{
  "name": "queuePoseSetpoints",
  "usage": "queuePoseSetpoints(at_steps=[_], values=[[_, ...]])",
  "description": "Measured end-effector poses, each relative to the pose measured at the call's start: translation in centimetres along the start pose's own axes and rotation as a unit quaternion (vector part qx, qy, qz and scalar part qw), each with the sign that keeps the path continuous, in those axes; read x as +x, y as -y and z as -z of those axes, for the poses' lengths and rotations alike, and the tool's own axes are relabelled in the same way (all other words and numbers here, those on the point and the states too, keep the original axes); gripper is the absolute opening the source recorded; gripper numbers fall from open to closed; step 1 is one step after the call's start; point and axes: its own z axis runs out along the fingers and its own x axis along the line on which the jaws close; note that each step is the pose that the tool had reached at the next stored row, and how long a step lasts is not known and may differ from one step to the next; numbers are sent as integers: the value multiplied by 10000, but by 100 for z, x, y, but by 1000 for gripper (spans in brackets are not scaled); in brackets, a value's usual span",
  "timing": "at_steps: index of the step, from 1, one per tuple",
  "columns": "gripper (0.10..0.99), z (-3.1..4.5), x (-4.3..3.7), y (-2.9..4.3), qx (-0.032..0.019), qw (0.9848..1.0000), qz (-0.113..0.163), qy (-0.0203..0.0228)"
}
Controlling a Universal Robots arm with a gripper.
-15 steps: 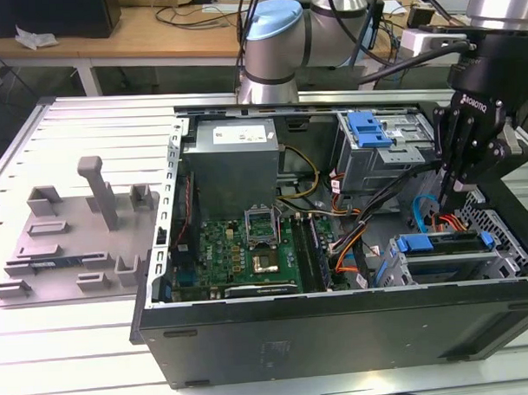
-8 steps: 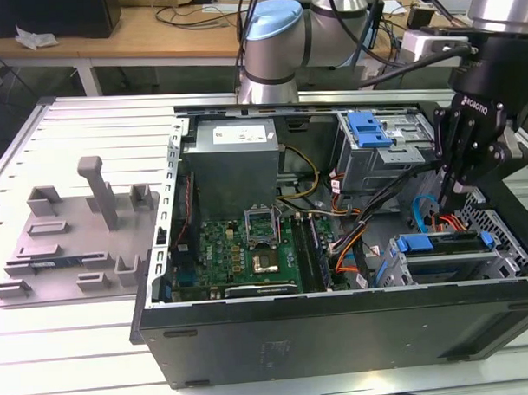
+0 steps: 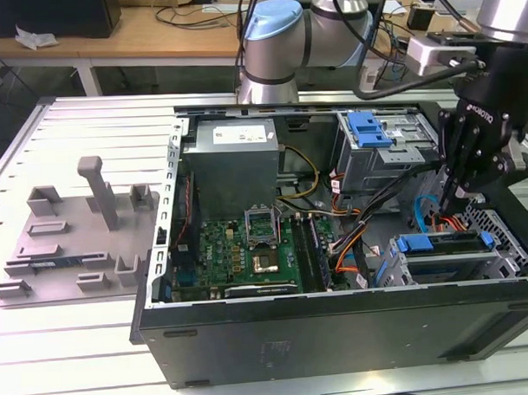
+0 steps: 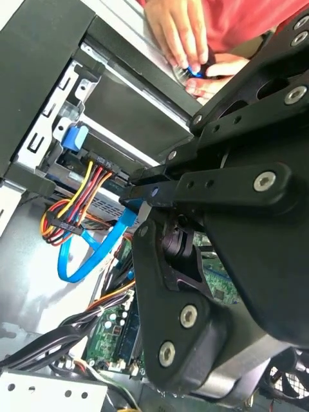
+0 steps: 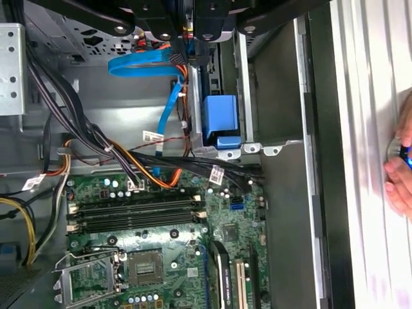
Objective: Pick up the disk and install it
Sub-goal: 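Insert the second disk wire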
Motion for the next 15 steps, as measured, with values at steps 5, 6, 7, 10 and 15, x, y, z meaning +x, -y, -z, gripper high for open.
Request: queuePoseSetpoints(at_steps=[5, 6, 7, 10, 15], values=[[161, -16, 98, 6, 18, 9995, -9, 312], [161, -25, 152, 9, 12, 9992, -10, 392], [161, -37, 220, 14, 8, 9990, -11, 443], [161, -63, 329, 20, -3, 9983, -12, 582], [161, -80, 356, 21, -9, 9978, -13, 666]])
